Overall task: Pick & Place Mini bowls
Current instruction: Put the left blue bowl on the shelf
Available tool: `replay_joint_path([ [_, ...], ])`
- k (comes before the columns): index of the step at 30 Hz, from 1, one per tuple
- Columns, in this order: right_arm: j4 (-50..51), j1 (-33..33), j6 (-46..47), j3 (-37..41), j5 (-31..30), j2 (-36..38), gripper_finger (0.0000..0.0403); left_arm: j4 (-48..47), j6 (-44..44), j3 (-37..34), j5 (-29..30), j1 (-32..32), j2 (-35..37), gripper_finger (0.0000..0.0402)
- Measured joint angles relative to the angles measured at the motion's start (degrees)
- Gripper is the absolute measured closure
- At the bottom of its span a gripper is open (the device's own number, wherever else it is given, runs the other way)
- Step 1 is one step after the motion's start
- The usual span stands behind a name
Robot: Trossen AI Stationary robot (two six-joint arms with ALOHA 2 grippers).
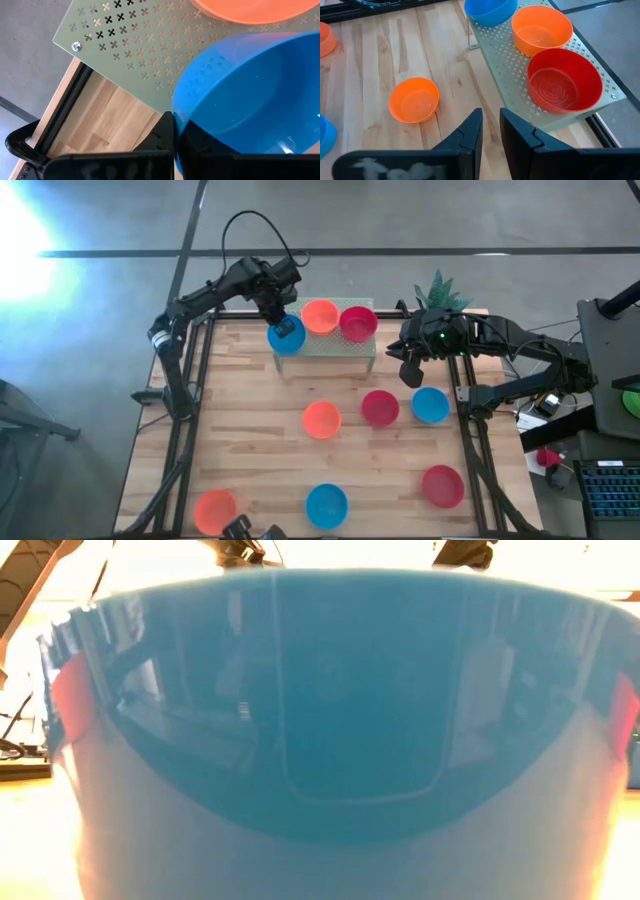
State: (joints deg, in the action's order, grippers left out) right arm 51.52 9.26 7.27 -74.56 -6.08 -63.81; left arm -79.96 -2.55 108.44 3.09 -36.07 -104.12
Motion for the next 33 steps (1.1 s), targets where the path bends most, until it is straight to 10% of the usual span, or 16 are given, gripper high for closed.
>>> replay_joint_path([
  [33, 0.0, 0.0, 0.1, 0.0, 0.0, 0.0, 0.0339, 0.4, 0.7, 0.0, 0.0, 0.0, 0.0, 0.0396],
])
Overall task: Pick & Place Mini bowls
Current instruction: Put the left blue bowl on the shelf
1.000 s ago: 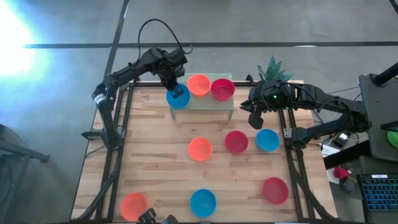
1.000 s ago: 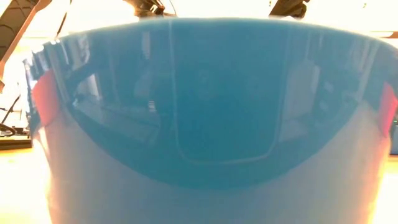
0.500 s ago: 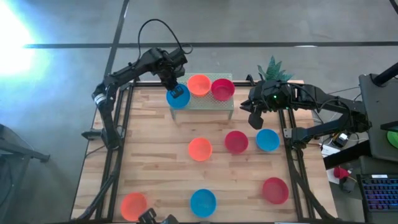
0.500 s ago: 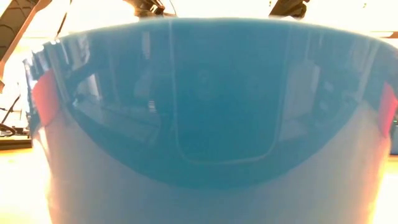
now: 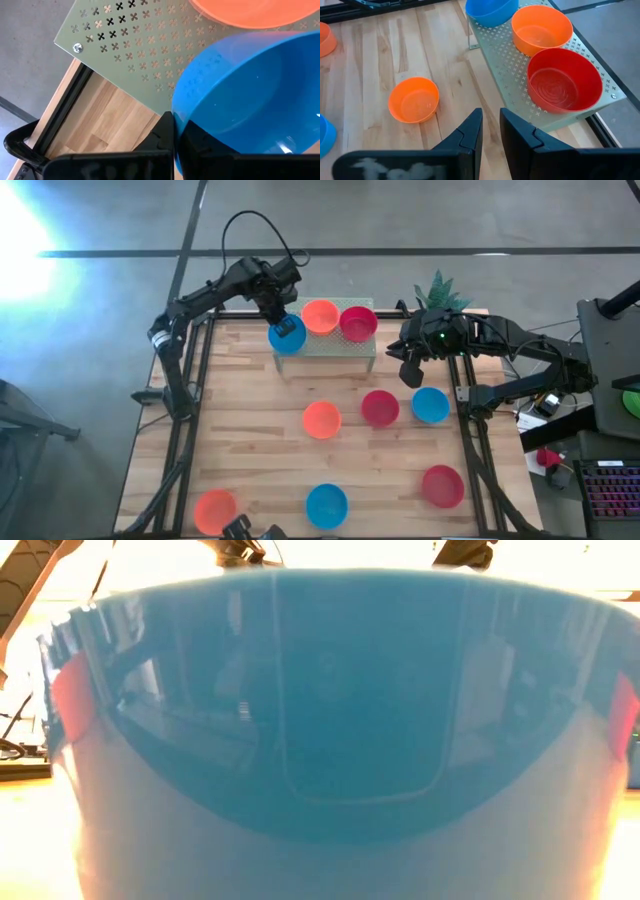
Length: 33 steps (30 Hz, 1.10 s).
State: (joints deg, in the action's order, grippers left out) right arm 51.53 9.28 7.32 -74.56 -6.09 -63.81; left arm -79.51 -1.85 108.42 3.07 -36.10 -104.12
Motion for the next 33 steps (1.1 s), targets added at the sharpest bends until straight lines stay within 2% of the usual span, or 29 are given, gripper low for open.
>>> replay_joint_path([
  [17, 0.0, 0.0, 0.0, 0.0, 0.0, 0.0, 0.0339, -0.1, 0.1, 0.0, 0.0, 0.0, 0.0, 0.0396],
  [26, 0.0, 0.0, 0.0, 0.0, 0.0, 0.0, 0.0339, -0.2, 0.1, 0.0, 0.0, 0.0, 0.0, 0.0351],
  [33, 0.0, 0.0, 0.0, 0.0, 0.0, 0.0, 0.0339, 0.1, -0.1, 0.0, 2.1, 0.0, 0.0, 0.0346],
])
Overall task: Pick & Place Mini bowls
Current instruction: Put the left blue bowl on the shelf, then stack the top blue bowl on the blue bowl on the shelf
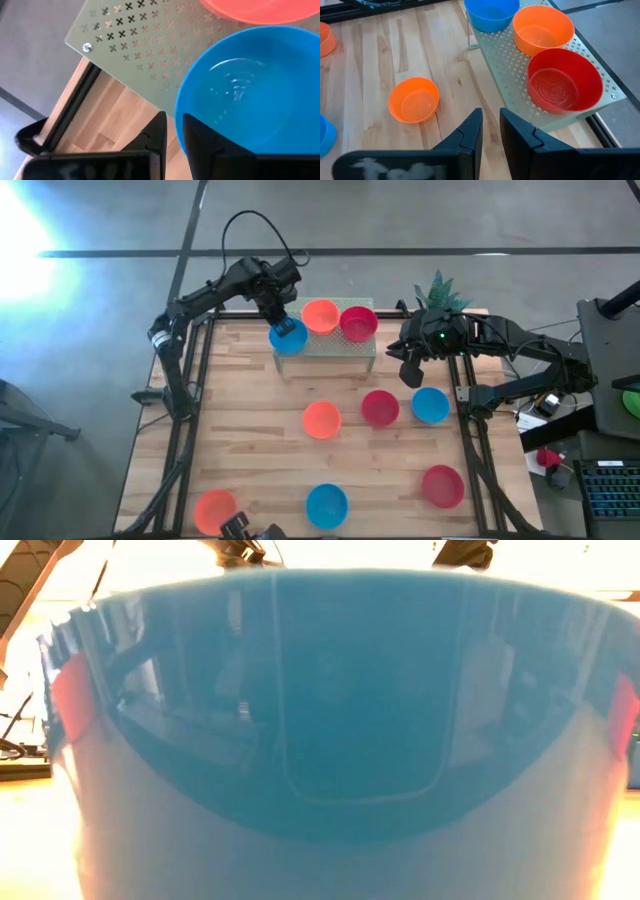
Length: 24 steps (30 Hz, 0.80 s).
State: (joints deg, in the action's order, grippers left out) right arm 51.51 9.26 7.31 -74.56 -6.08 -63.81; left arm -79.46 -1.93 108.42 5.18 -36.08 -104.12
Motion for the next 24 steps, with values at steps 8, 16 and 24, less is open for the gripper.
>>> replay_joint_path([
  [8, -1.4, 0.0, 0.0, 0.0, 0.0, 0.0, 0.0339, -1.0, -2.3, 2.8, 0.8, 0.0, 0.0, 0.0346],
  [16, -3.7, 0.0, 0.2, 0.0, 0.0, 0.0, 0.0339, -1.5, -3.6, 4.9, 2.8, 1.7, 4.3, 0.0346],
  [24, -3.7, 0.0, 1.7, 0.0, 0.0, 0.0, 0.0339, 1.1, -2.7, 3.9, 10.7, 8.1, 13.6, 0.0346],
])
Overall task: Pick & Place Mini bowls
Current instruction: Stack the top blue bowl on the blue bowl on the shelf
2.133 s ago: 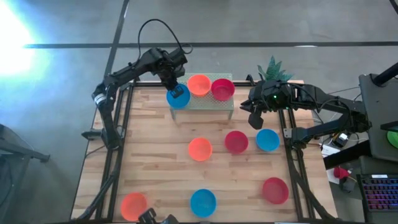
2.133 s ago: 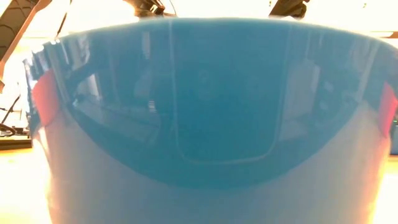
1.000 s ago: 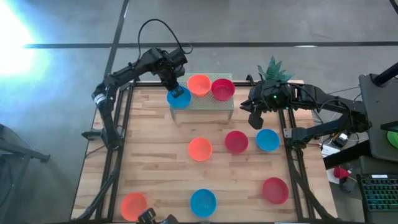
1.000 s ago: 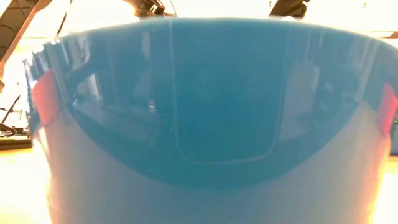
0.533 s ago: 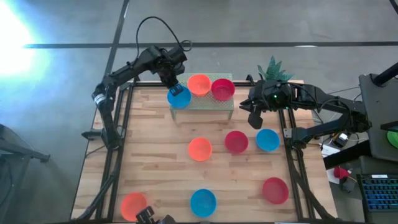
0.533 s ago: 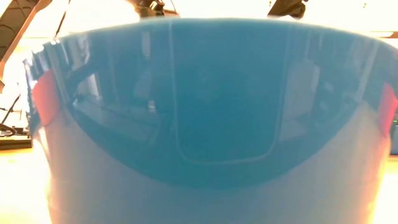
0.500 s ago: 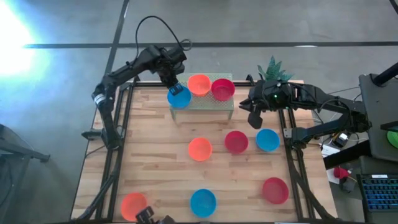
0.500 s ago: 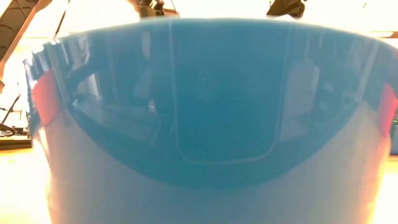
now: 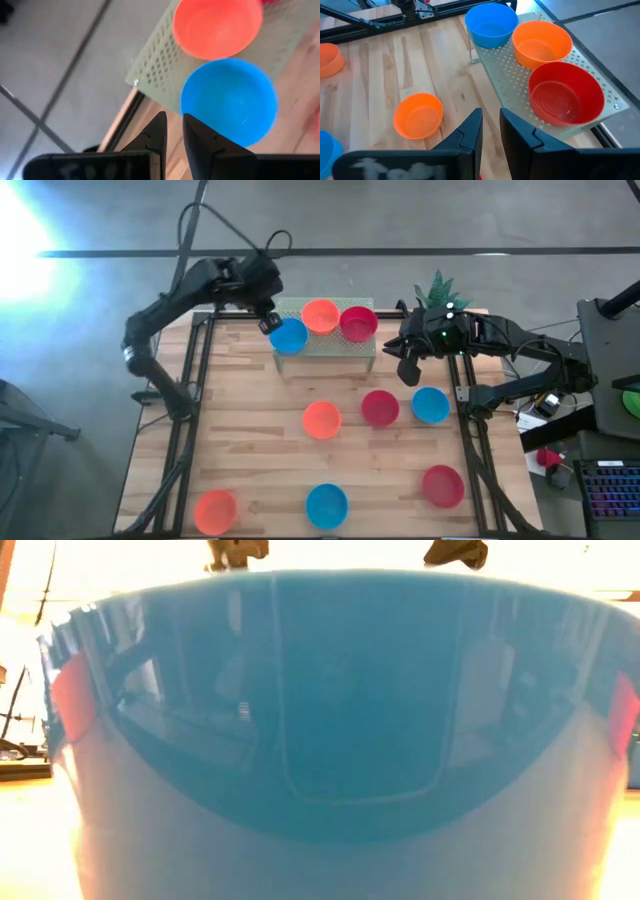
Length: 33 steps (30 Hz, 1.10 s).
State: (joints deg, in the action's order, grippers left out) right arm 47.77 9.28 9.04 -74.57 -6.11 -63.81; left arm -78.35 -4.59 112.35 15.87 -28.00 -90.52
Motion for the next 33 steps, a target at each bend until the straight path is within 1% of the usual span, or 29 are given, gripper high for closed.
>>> replay_joint_path([
  [3, 0.0, 0.0, 0.6, 0.0, 0.0, 0.0, 0.0339, 3.7, 0.7, -3.2, 0.9, 3.5, 4.5, 0.0351],
  [7, 0.0, 0.0, 1.1, 0.0, 0.0, 0.0, 0.0339, 7.4, 2.5, -9.4, 1.2, 8.1, 10.5, 0.0366],
  [14, 0.1, 0.0, 1.0, 0.0, 0.0, 0.0, 0.0339, 12.0, 7.7, -22.3, 6.7, 16.1, 20.1, 0.0381],
  [20, 0.1, 0.0, 1.0, 0.0, 0.0, 0.0, 0.0339, 18.2, 11.3, -33.8, 7.5, 22.8, 27.0, 0.0381],
  [26, 0.2, 0.0, 1.1, 0.0, 0.0, 0.0, 0.0339, 27.5, 12.1, -43.8, 7.6, 29.2, 32.0, 0.0381],
  [33, 0.2, 0.0, 1.7, 0.0, 0.1, 0.0, 0.0339, 37.5, 10.6, -51.7, 8.3, 35.2, 34.8, 0.0381],
])
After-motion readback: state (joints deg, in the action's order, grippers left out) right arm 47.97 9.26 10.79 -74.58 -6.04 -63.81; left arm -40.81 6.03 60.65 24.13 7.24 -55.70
